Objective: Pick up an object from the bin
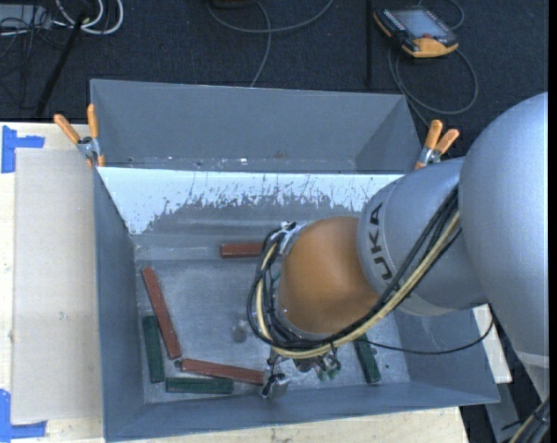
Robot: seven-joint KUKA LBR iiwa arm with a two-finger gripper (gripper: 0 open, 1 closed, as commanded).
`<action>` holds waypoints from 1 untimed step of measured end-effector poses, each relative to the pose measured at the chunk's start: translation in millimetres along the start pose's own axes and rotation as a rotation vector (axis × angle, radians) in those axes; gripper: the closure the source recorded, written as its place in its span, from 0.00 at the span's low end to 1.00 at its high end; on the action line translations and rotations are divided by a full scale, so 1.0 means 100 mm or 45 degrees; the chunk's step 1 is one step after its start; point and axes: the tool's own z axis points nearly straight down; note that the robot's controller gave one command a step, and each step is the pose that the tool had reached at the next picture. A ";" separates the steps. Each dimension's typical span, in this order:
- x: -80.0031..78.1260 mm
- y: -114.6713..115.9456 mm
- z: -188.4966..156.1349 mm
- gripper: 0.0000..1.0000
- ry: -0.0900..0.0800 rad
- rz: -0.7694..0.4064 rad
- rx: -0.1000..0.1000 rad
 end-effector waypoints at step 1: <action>0.01 0.00 -0.01 1.00 0.003 0.008 -0.001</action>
Offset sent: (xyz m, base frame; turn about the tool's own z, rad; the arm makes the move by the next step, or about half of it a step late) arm 0.0000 0.0000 0.0000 0.0000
